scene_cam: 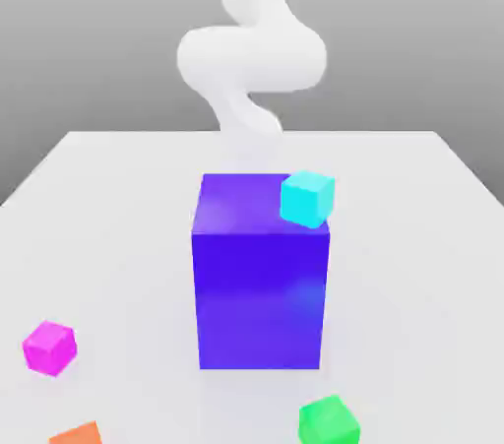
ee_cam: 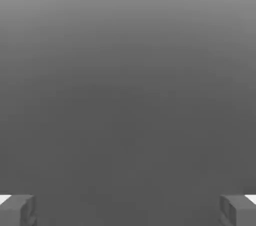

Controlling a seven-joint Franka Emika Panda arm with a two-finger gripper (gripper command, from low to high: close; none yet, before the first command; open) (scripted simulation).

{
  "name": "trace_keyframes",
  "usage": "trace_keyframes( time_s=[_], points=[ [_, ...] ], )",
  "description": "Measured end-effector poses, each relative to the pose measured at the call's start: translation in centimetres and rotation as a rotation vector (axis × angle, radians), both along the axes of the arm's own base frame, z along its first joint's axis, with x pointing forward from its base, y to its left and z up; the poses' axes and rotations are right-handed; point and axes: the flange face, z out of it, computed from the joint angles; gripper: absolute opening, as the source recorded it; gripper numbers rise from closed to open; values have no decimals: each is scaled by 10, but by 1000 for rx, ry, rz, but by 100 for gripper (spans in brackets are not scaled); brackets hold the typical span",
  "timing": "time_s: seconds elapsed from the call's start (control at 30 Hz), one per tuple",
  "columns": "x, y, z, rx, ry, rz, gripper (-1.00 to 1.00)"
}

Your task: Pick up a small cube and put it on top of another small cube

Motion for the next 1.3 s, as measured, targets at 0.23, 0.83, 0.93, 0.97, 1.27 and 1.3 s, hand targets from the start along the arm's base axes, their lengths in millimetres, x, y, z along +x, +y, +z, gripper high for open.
trace_keyframes(
  time_s=[0.23, 0.83, 0.93, 0.97, 1.27, 1.3],
  points=[
    [26, -66, -43, -26, 49, 103, 0],
    [82, -169, -220, -149, 243, 402, 0],
    [85, -179, -253, -177, 281, 460, 0],
    [86, -182, -264, -186, 294, 480, 0],
    [81, -205, -359, -276, 414, 668, 0],
    [79, -207, -369, -286, 427, 690, 0]
  ],
)
